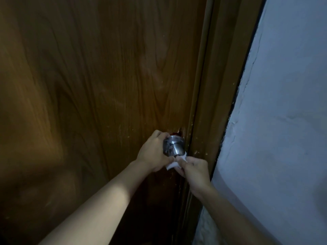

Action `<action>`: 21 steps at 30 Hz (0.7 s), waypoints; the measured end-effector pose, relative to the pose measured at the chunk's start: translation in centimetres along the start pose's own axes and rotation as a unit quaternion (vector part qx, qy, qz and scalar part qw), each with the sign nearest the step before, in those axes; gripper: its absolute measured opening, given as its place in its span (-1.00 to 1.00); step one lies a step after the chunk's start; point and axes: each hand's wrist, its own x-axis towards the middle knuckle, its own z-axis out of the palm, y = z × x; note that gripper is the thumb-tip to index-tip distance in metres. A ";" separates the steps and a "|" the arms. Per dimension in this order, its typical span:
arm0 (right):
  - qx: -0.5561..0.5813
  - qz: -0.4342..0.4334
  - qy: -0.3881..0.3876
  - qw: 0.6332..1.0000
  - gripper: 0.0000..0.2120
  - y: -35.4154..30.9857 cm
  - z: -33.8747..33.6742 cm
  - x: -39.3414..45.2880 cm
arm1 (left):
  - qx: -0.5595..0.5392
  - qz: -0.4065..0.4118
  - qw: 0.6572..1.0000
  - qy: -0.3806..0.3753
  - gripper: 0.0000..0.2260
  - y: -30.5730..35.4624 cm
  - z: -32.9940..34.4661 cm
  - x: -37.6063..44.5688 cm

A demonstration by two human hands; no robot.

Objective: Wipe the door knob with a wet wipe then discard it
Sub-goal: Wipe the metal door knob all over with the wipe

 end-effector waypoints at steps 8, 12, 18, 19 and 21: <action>0.370 0.176 -0.077 0.909 -0.65 -0.5 0.4 0.2 | -0.036 0.023 0.997 -0.066 -0.28 -0.6 -1.1 0.0; 0.007 -0.009 0.014 1.000 -0.60 -0.5 0.6 -0.4 | -0.072 0.012 0.993 -0.096 -0.29 -1.0 -1.4 0.0; -0.394 -0.322 0.065 0.858 -0.44 2.0 0.9 -0.7 | -0.068 0.016 0.993 -0.099 -0.29 -1.0 -1.3 -0.1; -0.398 -0.324 0.053 0.857 -0.42 1.7 0.6 -0.6 | -0.065 0.018 0.993 -0.100 -0.29 -0.9 -1.4 0.0; -0.384 -0.291 0.028 0.876 -0.46 0.6 0.3 0.2 | -0.064 0.019 0.993 -0.099 -0.30 -0.8 -1.4 0.0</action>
